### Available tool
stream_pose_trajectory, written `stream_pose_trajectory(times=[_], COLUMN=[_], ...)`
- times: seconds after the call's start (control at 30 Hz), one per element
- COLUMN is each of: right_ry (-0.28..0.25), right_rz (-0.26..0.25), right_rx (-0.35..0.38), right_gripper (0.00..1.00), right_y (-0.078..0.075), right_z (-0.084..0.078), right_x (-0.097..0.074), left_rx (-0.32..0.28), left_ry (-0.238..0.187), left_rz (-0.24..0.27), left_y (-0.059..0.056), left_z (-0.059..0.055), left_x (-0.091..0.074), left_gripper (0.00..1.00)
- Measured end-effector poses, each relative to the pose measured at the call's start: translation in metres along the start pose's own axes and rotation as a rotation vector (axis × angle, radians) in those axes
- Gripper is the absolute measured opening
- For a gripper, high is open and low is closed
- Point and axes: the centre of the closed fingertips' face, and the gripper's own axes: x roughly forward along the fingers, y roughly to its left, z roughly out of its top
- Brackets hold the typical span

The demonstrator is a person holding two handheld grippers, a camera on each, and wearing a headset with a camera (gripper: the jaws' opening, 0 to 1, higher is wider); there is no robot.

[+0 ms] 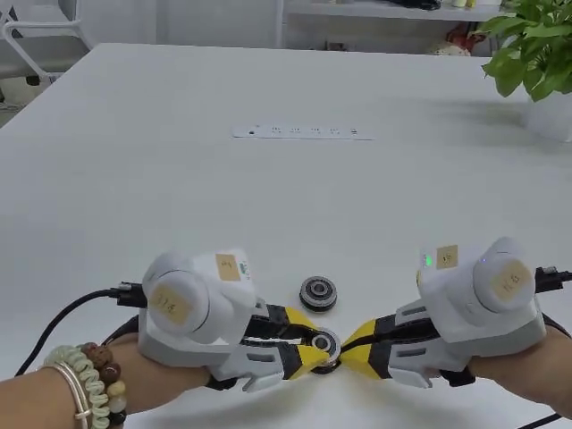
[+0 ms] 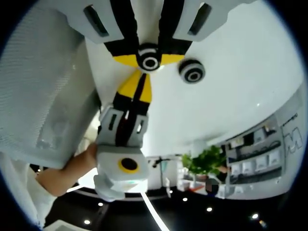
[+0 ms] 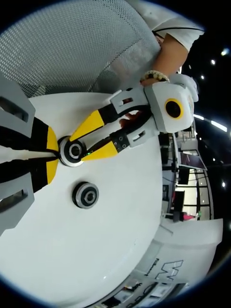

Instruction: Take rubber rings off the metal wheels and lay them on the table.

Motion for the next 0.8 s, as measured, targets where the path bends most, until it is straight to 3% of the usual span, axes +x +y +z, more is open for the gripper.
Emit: stream_pose_trajectory(times=[0.27, 0.57, 0.73, 0.8], right_ry=[0.003, -0.029, -0.037, -0.05], right_rz=[-0.016, -0.007, 0.002, 0.013], right_rx=[0.061, 0.32, 0.389, 0.451], right_gripper=[0.0, 0.0, 0.0, 0.0], right_y=[-0.0036, -0.0072, -0.0081, -0.0076], right_z=[0.0005, 0.0023, 0.0017, 0.0017], right_x=[-0.001, -0.0057, -0.0064, -0.0064], left_rx=[0.006, 0.005, 0.007, 0.007], left_ry=[0.001, -0.002, -0.005, -0.007], left_rz=[-0.001, -0.003, -0.004, -0.003], left_y=[0.0001, 0.0, -0.0001, 0.0002], left_z=[-0.0004, -0.0005, -0.0001, -0.0003], left_x=[-0.0007, -0.001, -0.0009, -0.0009], left_gripper=[0.16, 0.15, 0.15, 0.14])
